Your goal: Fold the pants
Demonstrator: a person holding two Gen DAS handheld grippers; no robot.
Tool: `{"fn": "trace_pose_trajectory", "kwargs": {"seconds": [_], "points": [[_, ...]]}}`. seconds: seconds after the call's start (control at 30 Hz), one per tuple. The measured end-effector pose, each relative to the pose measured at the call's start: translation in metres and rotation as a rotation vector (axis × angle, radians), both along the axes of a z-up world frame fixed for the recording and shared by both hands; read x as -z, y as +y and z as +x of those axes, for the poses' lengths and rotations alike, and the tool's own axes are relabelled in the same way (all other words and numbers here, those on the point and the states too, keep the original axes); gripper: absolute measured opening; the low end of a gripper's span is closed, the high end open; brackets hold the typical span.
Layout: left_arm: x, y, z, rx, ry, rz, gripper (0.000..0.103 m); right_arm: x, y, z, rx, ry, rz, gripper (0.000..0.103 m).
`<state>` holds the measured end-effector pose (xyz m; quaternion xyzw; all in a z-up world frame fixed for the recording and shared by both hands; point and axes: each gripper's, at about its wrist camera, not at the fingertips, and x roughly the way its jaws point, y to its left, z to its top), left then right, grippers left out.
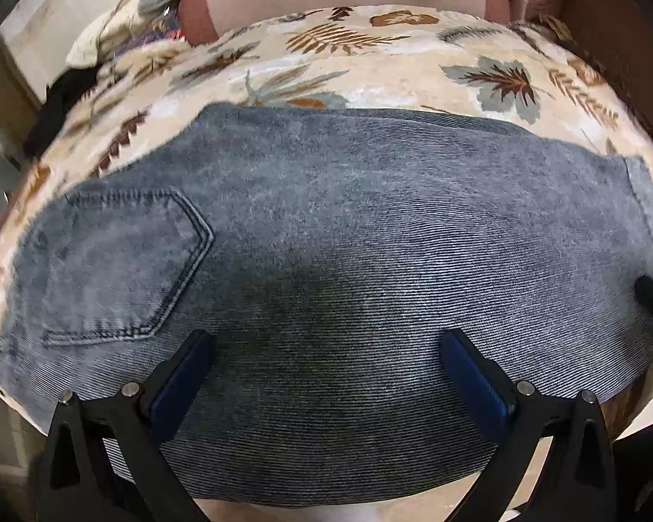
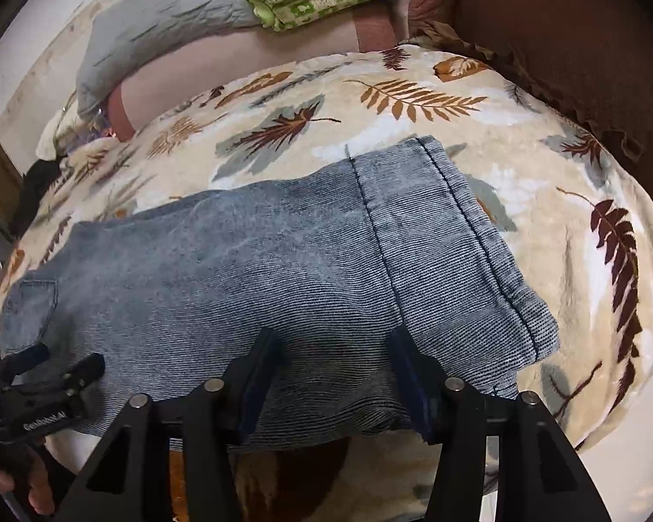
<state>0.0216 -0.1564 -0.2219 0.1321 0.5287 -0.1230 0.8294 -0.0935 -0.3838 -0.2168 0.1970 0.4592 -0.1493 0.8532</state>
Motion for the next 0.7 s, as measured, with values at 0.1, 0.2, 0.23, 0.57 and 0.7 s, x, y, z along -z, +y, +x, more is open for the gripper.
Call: {"fn": "trace_pose_trajectory", "kwargs": {"seconds": [0.1, 0.2, 0.23, 0.57, 0.7], "points": [[0.002, 0.002, -0.002, 0.012, -0.008, -0.015, 0.103, 0.001, 0.002, 0.001, -0.009, 0.010, -0.017, 0.058], [0.002, 0.002, -0.005, 0.011, -0.016, -0.020, 0.103, 0.001, 0.009, 0.004, -0.026, 0.029, -0.066, 0.059], [0.002, 0.001, -0.005, 0.012, -0.019, -0.022, 0.103, 0.001, 0.011, 0.004, -0.029, 0.035, -0.079, 0.059], [0.002, 0.004, -0.008, 0.018, -0.010, -0.037, 0.103, 0.003, 0.026, 0.013, -0.036, 0.097, -0.216, 0.063], [0.002, 0.003, -0.007, 0.012, -0.002, -0.027, 0.103, 0.004, 0.035, 0.013, -0.055, 0.101, -0.294, 0.064]]}}
